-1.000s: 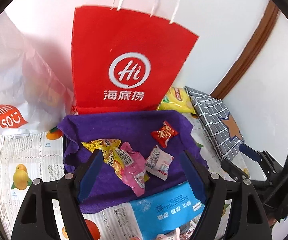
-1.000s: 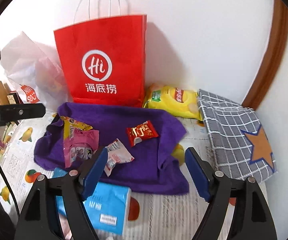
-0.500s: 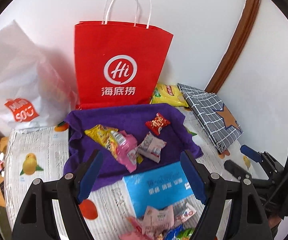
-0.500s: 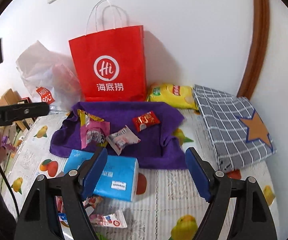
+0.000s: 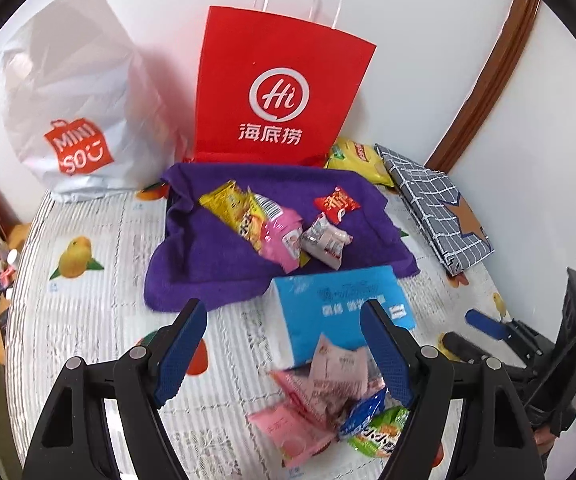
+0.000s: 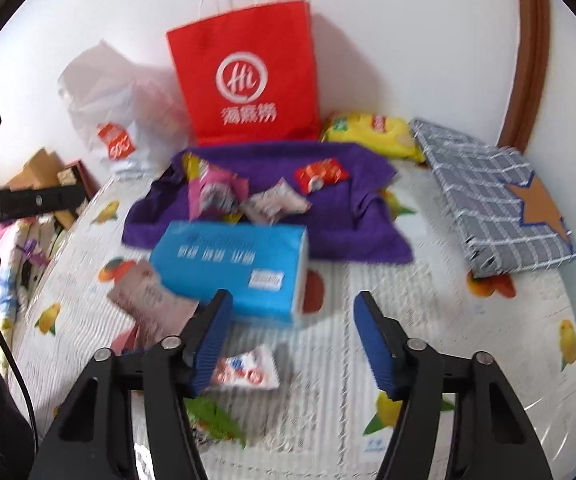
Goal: Organize snacks
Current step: 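Grasp the green snack bag with the right tool while the left tool approaches the white paper packet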
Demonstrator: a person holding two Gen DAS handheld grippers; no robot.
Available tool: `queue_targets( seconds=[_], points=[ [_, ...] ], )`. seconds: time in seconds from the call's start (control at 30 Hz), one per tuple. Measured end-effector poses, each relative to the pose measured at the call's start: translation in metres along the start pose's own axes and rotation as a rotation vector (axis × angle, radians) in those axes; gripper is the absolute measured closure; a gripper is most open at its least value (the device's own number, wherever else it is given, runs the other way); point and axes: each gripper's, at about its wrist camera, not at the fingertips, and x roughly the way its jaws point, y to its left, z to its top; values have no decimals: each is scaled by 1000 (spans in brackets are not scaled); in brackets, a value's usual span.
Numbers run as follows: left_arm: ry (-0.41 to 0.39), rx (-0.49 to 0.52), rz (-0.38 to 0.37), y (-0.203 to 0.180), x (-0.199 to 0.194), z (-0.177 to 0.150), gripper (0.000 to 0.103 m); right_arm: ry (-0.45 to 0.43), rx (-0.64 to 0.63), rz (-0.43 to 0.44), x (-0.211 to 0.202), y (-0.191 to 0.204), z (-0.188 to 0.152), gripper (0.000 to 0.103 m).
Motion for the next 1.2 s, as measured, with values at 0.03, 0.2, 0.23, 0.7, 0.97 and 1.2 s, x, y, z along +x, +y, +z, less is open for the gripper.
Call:
queue_targets(
  seconds=[0.03,0.2,0.23,0.7,0.97,1.2],
  points=[
    [3,-4,1,1,0,-2,25,7,2,12,1,1,-4,42],
    [14,-21,-3,6,-1,-10,25,41,-9,80,3,11,-21,42],
    [16,-23,-5,6,-1,-12,25,46,-21,88,4,15,-25,42],
    [40,-29,-19,10,1,-34,25,149,-143,113,28,58,-70,37],
    [67,-36,-6,11,9,-46,25,162,-165,88,45,64,-86,37],
    [87,-34,-2,12,16,-55,25,116,-183,105,37,63,-88,40]
  ],
)
